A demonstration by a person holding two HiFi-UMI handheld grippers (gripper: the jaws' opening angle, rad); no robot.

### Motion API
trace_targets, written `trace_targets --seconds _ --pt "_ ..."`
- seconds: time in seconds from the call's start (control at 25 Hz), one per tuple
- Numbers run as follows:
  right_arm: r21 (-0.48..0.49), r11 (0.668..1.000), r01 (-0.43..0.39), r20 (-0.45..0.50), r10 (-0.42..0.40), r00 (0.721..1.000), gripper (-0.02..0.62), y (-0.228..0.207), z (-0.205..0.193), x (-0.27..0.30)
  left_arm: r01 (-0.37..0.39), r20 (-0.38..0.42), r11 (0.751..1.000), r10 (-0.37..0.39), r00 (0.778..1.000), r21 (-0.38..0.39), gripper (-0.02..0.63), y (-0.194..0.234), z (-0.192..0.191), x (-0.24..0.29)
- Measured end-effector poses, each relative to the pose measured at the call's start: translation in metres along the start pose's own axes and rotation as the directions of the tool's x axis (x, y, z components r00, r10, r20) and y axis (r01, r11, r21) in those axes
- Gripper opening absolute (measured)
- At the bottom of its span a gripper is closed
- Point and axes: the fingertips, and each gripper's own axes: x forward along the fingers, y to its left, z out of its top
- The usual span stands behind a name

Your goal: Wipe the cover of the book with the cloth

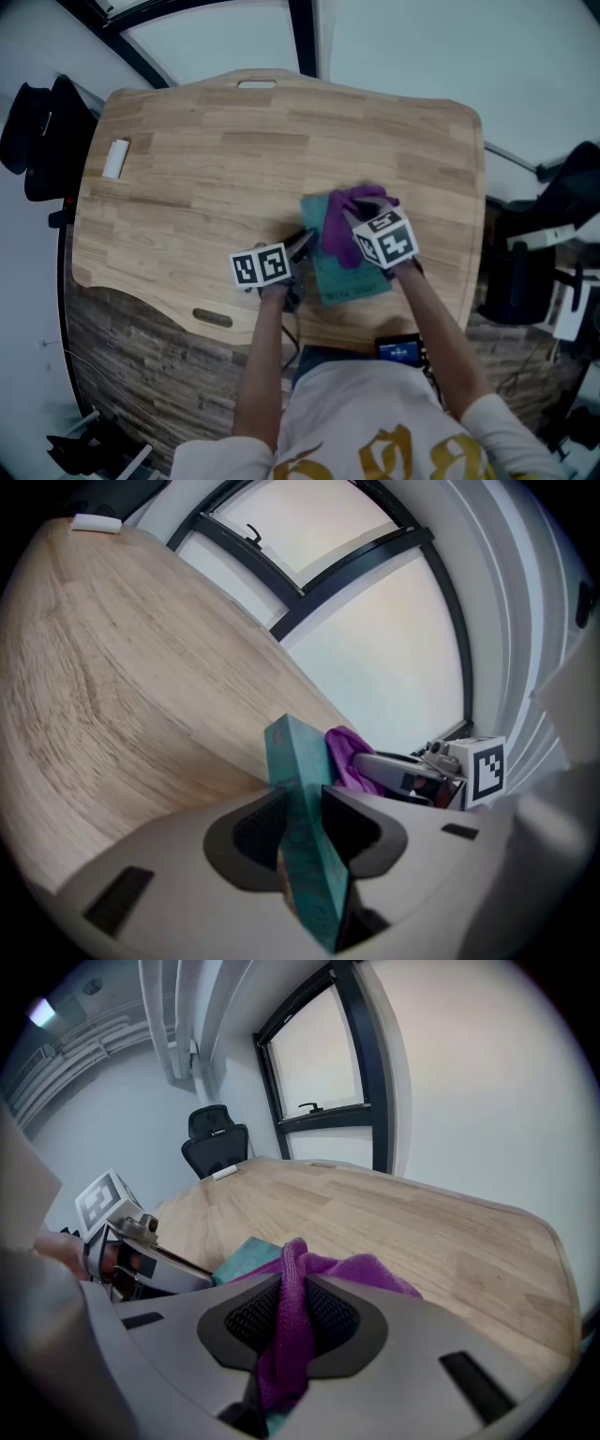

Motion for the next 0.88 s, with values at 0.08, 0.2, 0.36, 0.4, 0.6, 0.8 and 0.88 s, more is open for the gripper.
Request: trace_targets --seconds 0.08,0.2,0.36,0.4,0.6,0.8,0.88 --pt "0.002 1.0 -0.009 -0.002 0.009 1.0 0.063 0.004 -0.001 0.001 0.0 0.002 1.0 0.0 1.0 0.001 0.12 0.0 0.0 0.0" --pt "-0.006 0.999 -0.032 -0.001 0.032 0.999 0.063 0.014 -0.001 0.002 -0.006 0.007 1.0 0.006 1.0 0.005 0.12 0.0 0.0 0.0" --pt "-0.025 0.998 -0.063 -0.006 0.063 0.998 0.063 0.028 -0.002 0.004 -0.01 0.01 1.0 0.009 1.0 0.01 0.12 0.0 0.001 0.0" --pt "-0.031 0.997 -0.069 -0.003 0.069 0.998 0.063 0.031 -0.003 0.005 -0.01 0.01 1.0 0.01 1.0 0.01 0.12 0.0 0.001 0.0" --pt "-0.049 0.994 -0.1 0.002 0.1 0.995 0.063 0.042 -0.009 0.002 -0.023 0.02 0.999 0.022 1.0 0.023 0.12 0.0 0.001 -0.001" --pt "-0.075 0.988 -0.138 -0.008 0.137 0.99 0.063 0.057 -0.019 -0.005 -0.025 0.026 1.0 0.025 0.999 0.015 0.12 0.0 0.001 -0.001" --pt "-0.08 0.986 -0.147 -0.01 0.147 0.989 0.063 0.061 -0.023 -0.007 -0.027 0.029 1.0 0.027 0.999 0.016 0.12 0.001 0.001 -0.001"
